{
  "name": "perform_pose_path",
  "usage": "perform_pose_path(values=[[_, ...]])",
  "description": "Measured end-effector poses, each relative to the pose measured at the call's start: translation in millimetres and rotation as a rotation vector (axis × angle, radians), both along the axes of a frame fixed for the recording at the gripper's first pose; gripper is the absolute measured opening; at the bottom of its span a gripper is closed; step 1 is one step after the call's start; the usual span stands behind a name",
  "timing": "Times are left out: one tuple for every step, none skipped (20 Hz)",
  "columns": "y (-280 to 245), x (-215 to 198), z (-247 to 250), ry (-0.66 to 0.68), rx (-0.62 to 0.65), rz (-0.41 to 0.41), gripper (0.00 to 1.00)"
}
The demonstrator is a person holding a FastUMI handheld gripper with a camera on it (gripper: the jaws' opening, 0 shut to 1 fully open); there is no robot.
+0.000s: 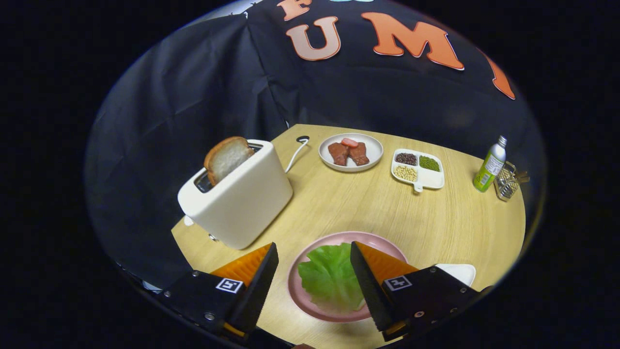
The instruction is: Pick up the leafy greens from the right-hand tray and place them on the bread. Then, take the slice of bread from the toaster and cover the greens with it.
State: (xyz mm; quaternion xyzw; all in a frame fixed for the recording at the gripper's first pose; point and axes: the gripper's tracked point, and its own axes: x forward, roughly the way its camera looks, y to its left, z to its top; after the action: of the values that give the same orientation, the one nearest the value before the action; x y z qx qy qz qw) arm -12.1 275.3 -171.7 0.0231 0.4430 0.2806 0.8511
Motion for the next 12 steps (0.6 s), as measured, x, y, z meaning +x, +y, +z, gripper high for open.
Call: perform_pose_path(values=[[8.8,3.6,9.1,0.004,0.013,0.002,0.92],[17.7,7.8,16.1,0.007,0.025,0.005,0.92],[26.1,11.5,22.6,0.009,0.035,0.006,0.93],[34.3,15.1,29.5,0.013,0.045,0.009,0.93],[44.1,18.6,36.4,0.017,0.058,0.011,0.94],[54.5,21.7,42.2,0.026,0.074,0.011,0.94],[65.1,23.3,46.1,0.050,0.098,0.009,0.95],[76.9,22.7,49.2,0.087,0.125,0.007,0.95],[89.5,23.6,50.8,0.121,0.158,0.001,0.96],[99.4,24.7,53.3,0.151,0.179,-0.004,0.96],[106.8,23.3,60.5,0.172,0.189,-0.003,0.96],[114.4,28.4,64.9,0.177,0.187,-0.001,0.95]])
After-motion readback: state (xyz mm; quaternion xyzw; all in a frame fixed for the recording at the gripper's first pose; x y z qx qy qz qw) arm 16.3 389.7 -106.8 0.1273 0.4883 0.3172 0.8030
